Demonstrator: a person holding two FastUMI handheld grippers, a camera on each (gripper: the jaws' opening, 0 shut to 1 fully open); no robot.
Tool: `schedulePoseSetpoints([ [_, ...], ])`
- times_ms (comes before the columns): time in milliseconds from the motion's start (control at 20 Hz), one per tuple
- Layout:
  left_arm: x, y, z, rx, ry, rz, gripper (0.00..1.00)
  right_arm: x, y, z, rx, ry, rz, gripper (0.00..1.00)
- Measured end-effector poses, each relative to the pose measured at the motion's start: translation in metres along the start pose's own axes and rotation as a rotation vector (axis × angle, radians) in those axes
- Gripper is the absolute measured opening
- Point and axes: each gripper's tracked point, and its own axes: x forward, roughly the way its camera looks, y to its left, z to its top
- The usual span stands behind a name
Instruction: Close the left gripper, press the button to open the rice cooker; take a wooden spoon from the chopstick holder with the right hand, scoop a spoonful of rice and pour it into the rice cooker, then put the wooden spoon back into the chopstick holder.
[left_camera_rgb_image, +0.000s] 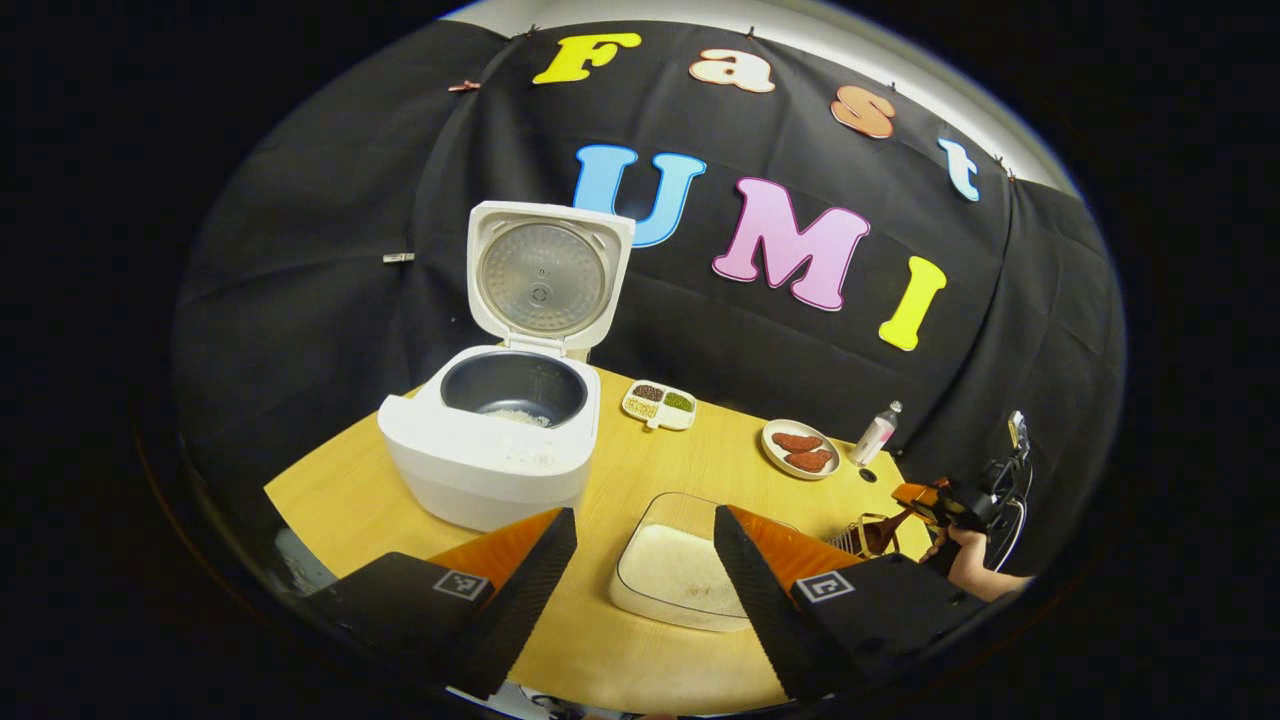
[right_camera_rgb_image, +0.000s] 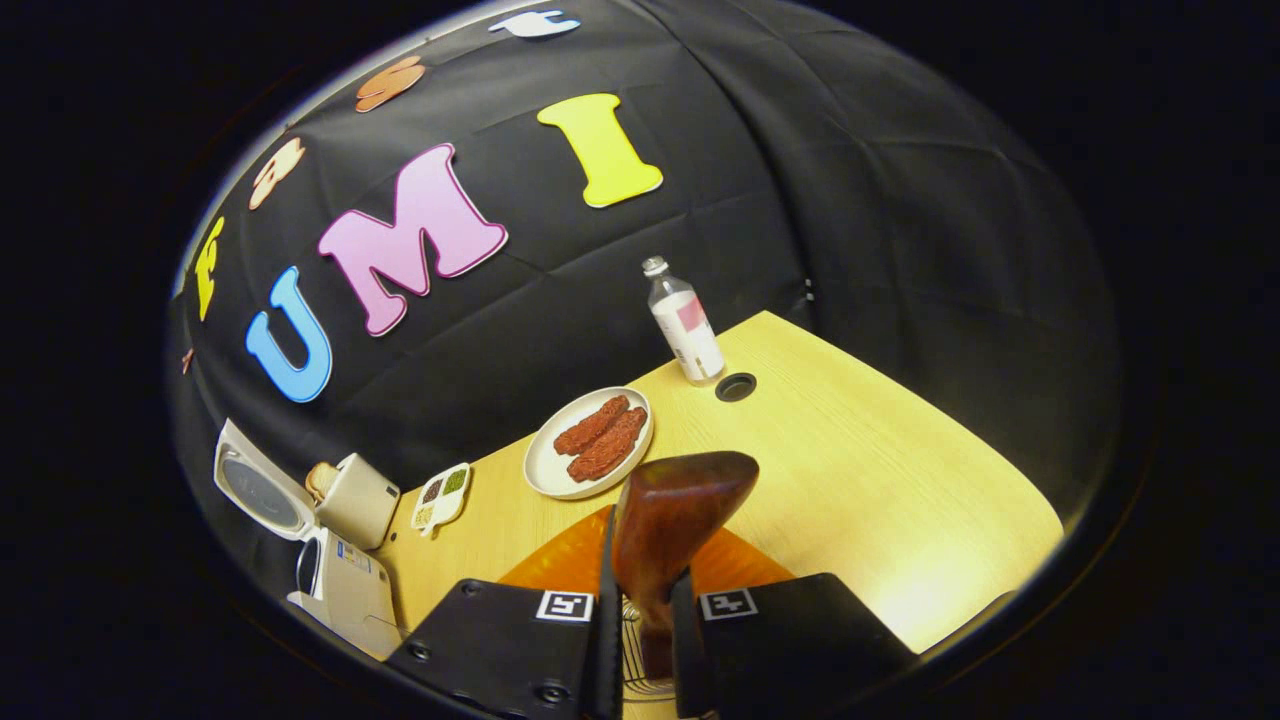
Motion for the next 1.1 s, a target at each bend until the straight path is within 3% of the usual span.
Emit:
schedulePoseSetpoints([
  [50,0.001,0.002,0.004,0.009,-0.006,-0.002,0.95,-0.003,0.001,0.003,0.015,-0.011,0.002,0.26],
  [200,0.005,0.008,0.016,0.014,-0.018,-0.006,0.95,-0.018,-0.012,0.014,-0.014,-0.050,-0.026,0.73],
  [250,0.006,0.012,0.022,0.020,-0.025,-0.007,0.95,-0.027,-0.012,0.020,-0.016,-0.059,-0.028,0.74],
  [350,0.008,0.020,0.040,0.052,-0.054,-0.007,0.95,-0.048,-0.023,0.029,-0.036,-0.084,-0.047,0.99],
  [600,0.010,0.040,0.106,0.095,-0.139,-0.026,0.95,-0.115,-0.069,0.051,-0.103,-0.131,-0.179,0.98],
  [750,0.015,0.060,0.159,0.110,-0.205,-0.016,0.95,-0.165,-0.088,0.060,-0.204,-0.172,-0.249,0.99],
  [950,0.026,0.081,0.224,0.143,-0.284,-0.010,0.95,-0.222,-0.103,0.054,-0.326,-0.144,-0.328,0.99],
  [1100,0.045,0.086,0.265,0.161,-0.307,-0.037,0.94,-0.255,-0.101,0.054,-0.345,-0.162,-0.359,0.99],
])
